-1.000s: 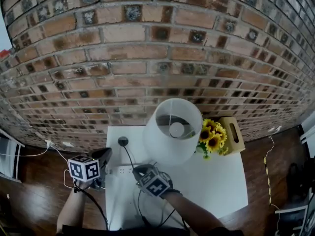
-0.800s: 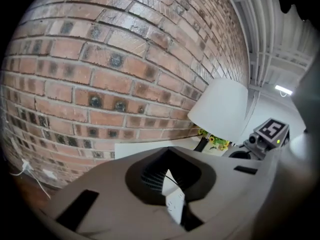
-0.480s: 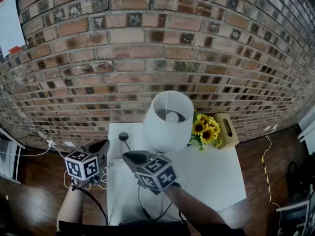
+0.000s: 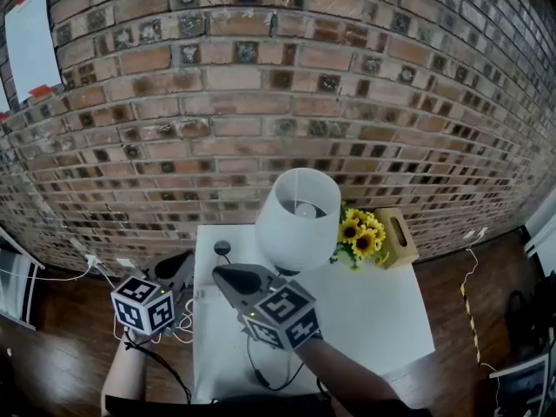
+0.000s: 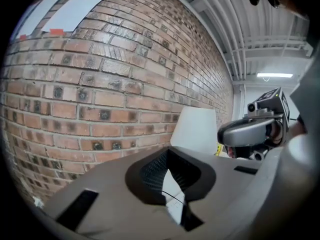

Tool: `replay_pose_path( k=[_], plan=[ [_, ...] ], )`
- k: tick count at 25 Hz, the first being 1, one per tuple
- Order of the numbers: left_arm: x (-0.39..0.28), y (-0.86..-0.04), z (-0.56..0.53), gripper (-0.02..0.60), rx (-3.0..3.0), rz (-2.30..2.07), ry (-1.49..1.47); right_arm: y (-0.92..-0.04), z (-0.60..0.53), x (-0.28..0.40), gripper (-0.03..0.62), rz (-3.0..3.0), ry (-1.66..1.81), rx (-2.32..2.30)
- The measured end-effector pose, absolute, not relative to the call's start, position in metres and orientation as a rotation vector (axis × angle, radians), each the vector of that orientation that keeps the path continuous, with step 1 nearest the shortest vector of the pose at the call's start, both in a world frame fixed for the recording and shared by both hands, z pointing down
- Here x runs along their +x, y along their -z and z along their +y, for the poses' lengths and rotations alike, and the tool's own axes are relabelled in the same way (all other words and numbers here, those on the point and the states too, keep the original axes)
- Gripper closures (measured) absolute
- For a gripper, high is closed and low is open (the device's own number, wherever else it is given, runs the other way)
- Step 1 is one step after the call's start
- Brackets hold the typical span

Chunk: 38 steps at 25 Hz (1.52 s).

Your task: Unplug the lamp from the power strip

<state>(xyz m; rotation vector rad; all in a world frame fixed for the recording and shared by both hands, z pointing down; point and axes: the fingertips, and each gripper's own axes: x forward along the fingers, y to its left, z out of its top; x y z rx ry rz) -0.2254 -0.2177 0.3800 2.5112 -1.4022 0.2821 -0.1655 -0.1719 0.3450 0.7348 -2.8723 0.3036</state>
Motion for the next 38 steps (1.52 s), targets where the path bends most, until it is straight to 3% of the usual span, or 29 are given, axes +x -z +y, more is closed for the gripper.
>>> replay_pose_path(
  k=[8,16,38],
  plan=[
    [-0.238,-0.359,-0.203,0.558,2.533,-1.482,-0.272,-0.314,-0.178,-0.159,0.591,-2.908,-0.092,0.854],
    [-0.238,-0.342,-0.196,0.558,2.534,-1.623,-0.31,-0.318,-0.18,-0.143,0.591,-2.869,-0.124,0.875],
    [-0.174,-0.324,-0.154,0.558,2.436,-1.782,-0.398,-0.304,-0.142,-0.085,0.591,-3.029,-0.07,0.583]
  ],
)
